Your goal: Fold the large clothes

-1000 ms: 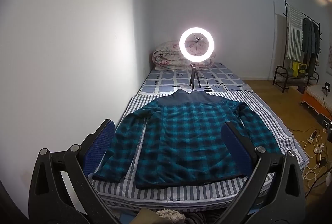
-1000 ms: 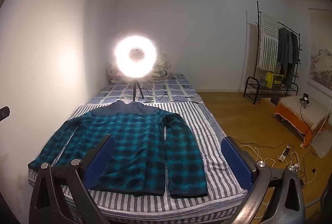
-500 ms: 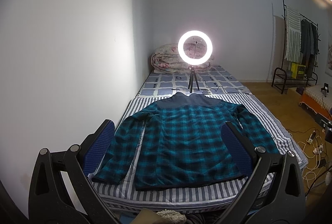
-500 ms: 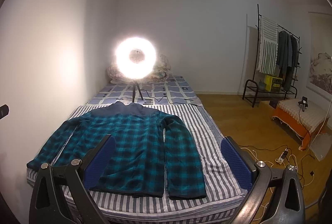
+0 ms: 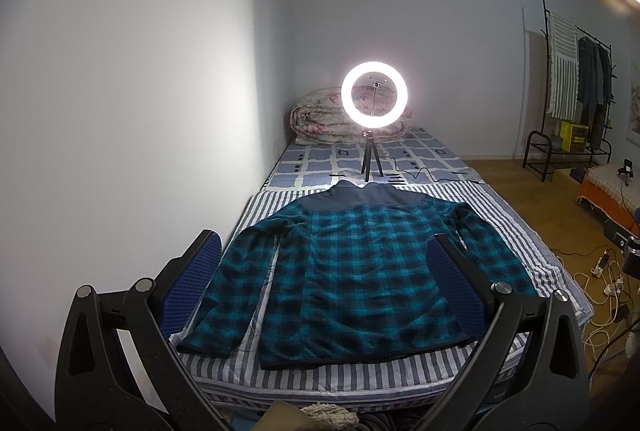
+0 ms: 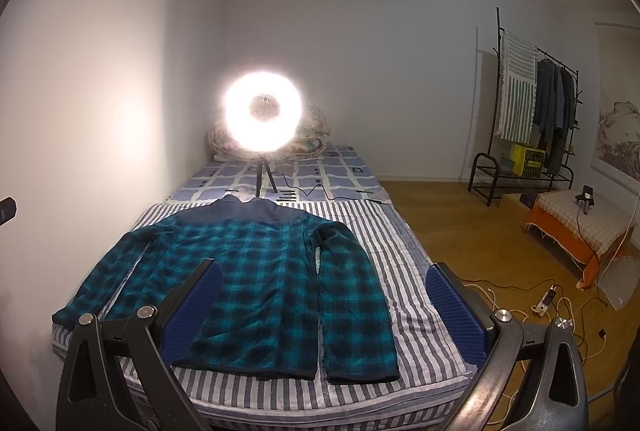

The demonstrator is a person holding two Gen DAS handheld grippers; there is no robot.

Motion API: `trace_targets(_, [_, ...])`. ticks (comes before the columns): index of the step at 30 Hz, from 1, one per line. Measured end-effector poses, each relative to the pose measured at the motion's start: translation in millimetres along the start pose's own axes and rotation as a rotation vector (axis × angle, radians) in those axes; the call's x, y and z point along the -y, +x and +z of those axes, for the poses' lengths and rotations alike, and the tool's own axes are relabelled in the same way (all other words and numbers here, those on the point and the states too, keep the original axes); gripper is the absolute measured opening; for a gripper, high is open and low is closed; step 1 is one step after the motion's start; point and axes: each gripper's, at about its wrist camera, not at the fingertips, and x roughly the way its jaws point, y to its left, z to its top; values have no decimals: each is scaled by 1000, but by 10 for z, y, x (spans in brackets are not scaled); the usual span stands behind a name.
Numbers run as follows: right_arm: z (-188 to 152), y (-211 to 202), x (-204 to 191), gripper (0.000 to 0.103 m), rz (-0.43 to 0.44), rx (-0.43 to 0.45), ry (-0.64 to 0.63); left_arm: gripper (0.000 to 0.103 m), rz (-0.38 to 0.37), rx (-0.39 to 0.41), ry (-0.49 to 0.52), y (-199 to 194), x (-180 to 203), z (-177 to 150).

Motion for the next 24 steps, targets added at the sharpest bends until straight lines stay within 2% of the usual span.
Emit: trace_targets(24, [-20, -7, 4, 103, 0, 4, -7, 103, -2, -1, 2, -27, 68, -65])
